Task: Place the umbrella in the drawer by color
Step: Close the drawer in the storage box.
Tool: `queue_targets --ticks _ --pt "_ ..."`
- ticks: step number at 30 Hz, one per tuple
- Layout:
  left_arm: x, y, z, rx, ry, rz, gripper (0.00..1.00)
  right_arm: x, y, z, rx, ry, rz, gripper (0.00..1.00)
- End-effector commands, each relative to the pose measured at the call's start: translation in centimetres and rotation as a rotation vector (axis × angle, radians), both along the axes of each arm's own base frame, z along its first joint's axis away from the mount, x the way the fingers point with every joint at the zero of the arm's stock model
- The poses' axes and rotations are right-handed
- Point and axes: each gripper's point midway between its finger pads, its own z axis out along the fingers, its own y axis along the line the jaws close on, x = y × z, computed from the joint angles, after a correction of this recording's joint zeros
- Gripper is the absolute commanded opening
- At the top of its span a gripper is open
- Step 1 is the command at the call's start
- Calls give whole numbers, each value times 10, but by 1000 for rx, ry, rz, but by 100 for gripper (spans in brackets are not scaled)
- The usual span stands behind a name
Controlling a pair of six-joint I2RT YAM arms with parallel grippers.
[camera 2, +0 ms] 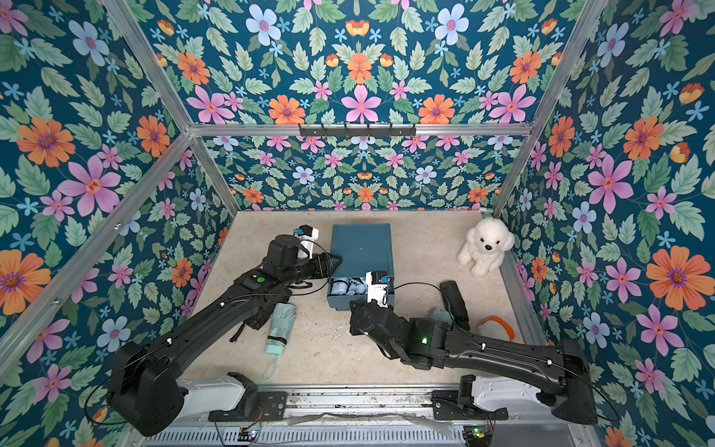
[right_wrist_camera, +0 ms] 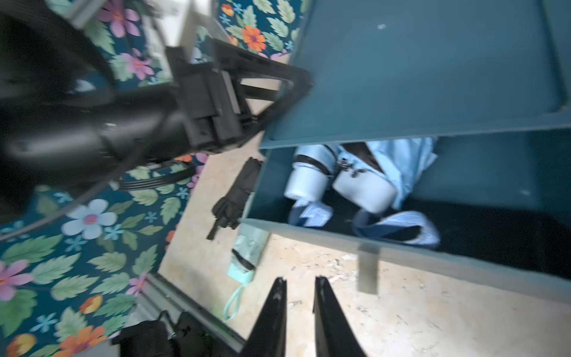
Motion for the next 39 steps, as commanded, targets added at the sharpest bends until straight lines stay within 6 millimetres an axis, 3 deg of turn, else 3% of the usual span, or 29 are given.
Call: queue_targets --ticks 1,6,10,21,24,26,29,31,33,37,39 --pt "-7 8 -19 71 56 2 62 -4 5 9 -28 10 25 21" --pt "-8 10 -18 72 49 8 62 28 10 0 -130 122 -69 16" --pt "-9 11 -15 75 46 6 62 37 14 -12 -203 179 -91 13" --pt "-8 10 -17 69 46 2 62 41 -25 -47 -268 287 -171 10" --pt "-8 10 -17 71 44 5 62 43 -30 -40 -249 274 -177 10" --pt "-8 10 -17 73 43 4 62 39 -23 -23 -206 224 -139 10" --pt "-6 10 -18 75 47 6 62 17 -8 8 -143 98 -53 19" --pt "-5 8 -16 68 45 7 63 1 -4 16 -135 28 -9 30" --pt "-3 8 -12 60 40 13 64 -9 -8 6 -137 25 -13 34" --pt "2 6 -7 48 32 18 66 -16 -23 -42 -143 97 -48 50" --pt "3 5 -7 51 32 16 66 -13 -28 -53 -134 99 -73 56"
